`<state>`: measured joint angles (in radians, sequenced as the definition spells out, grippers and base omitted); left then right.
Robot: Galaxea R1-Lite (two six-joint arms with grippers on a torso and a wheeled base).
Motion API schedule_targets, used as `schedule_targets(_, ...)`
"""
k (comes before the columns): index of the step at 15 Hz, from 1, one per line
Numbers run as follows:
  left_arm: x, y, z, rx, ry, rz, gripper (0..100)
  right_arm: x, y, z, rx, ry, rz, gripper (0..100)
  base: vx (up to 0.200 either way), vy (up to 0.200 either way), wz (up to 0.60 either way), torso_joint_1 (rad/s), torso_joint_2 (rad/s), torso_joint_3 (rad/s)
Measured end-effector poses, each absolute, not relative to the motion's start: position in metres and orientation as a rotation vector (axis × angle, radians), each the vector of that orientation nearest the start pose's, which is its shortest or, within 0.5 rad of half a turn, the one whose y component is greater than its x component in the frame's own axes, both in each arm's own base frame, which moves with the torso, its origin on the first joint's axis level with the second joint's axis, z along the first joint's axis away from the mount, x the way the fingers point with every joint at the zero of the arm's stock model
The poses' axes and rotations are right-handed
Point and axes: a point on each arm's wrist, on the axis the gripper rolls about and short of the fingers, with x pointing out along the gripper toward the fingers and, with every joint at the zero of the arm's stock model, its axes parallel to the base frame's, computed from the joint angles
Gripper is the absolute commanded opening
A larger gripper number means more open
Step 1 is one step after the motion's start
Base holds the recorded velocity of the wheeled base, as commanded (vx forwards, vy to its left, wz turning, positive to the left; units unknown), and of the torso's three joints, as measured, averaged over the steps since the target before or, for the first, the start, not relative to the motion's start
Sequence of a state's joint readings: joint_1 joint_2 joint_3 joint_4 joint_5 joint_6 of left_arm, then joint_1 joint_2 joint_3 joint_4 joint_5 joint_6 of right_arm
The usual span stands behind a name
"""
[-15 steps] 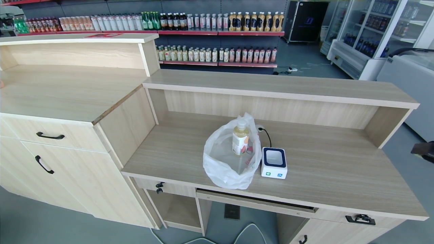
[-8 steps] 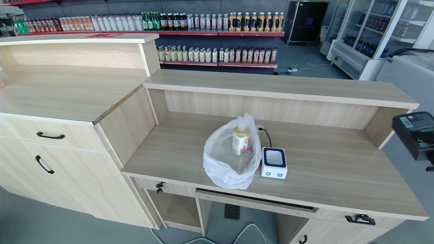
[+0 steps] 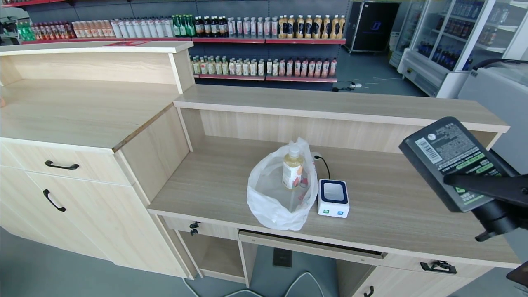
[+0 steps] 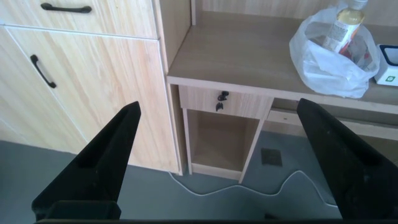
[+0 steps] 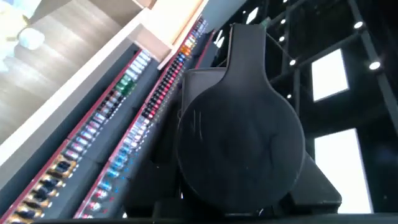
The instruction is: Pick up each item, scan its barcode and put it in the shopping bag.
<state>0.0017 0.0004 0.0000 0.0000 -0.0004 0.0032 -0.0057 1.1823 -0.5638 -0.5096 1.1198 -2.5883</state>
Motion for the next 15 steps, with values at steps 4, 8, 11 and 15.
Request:
schedule_targets(4, -0.023, 0.0, 0.075, 0.003, 0.0, 0.0, 100, 0.152, 0.042, 0.232, -2.044, -1.474, 0.589, 0, 0.0, 0.0, 0.0, 0.0, 0.0, 0.0)
schedule_targets(8, -0.023, 0.0, 0.075, 0.003, 0.0, 0.0, 100, 0.134, 0.056, 0.237, -1.972, -1.574, 0.61, 0, 0.0, 0.0, 0.0, 0.0, 0.0, 0.0)
schedule_targets(11, -0.023, 0.0, 0.075, 0.003, 0.0, 0.001, 100, 0.12, 0.054, 0.232, -1.975, -1.549, 0.623, 0, 0.0, 0.0, 0.0, 0.0, 0.0, 0.0)
schedule_targets(15, -0.023, 0.0, 0.075, 0.003, 0.0, 0.001, 100, 0.11, 0.052, 0.23, -2.021, -1.538, 0.593, 0, 0.0, 0.0, 0.0, 0.0, 0.0, 0.0)
